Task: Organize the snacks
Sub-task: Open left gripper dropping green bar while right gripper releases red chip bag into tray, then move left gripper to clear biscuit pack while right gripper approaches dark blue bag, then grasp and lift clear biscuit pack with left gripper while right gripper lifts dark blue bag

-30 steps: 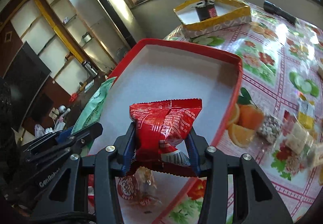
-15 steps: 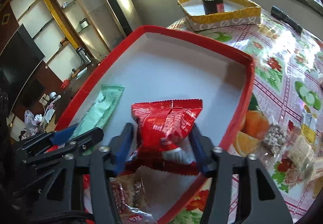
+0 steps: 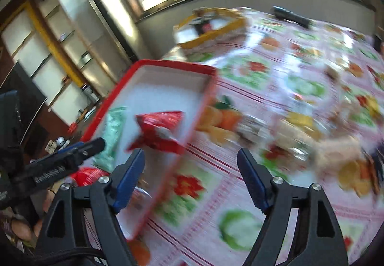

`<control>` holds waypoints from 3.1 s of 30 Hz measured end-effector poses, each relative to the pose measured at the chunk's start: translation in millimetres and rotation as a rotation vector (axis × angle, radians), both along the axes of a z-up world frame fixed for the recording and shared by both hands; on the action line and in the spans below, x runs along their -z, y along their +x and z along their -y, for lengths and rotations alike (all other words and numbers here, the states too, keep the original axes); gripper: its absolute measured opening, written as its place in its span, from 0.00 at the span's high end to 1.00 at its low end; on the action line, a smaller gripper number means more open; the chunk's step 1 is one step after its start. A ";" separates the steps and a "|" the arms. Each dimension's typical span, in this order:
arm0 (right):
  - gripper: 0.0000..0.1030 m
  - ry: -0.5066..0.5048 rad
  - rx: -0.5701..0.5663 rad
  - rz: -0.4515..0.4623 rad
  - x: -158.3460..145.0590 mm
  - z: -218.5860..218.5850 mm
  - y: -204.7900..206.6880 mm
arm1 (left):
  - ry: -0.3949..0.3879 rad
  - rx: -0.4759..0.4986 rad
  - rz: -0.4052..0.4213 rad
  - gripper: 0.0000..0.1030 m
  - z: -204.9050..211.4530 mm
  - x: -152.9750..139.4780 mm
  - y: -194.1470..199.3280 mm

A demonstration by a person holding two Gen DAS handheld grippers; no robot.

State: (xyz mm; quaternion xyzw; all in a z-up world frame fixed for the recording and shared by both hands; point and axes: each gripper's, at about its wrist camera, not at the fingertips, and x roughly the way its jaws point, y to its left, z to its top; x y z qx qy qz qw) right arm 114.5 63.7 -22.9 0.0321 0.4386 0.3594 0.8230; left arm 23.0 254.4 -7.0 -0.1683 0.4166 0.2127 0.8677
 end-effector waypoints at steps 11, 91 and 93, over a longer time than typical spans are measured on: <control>0.22 -0.002 0.306 -0.082 20.8 153.6 5.2 | 0.019 0.243 -0.027 0.31 93.0 -2.1 21.3; 0.54 -0.034 0.429 0.050 -13.6 221.5 9.6 | 0.133 0.482 -0.040 0.68 205.8 -11.4 98.1; 0.54 -0.032 0.420 0.051 -14.0 216.9 6.7 | 0.144 0.474 -0.033 0.68 204.0 -11.9 89.8</control>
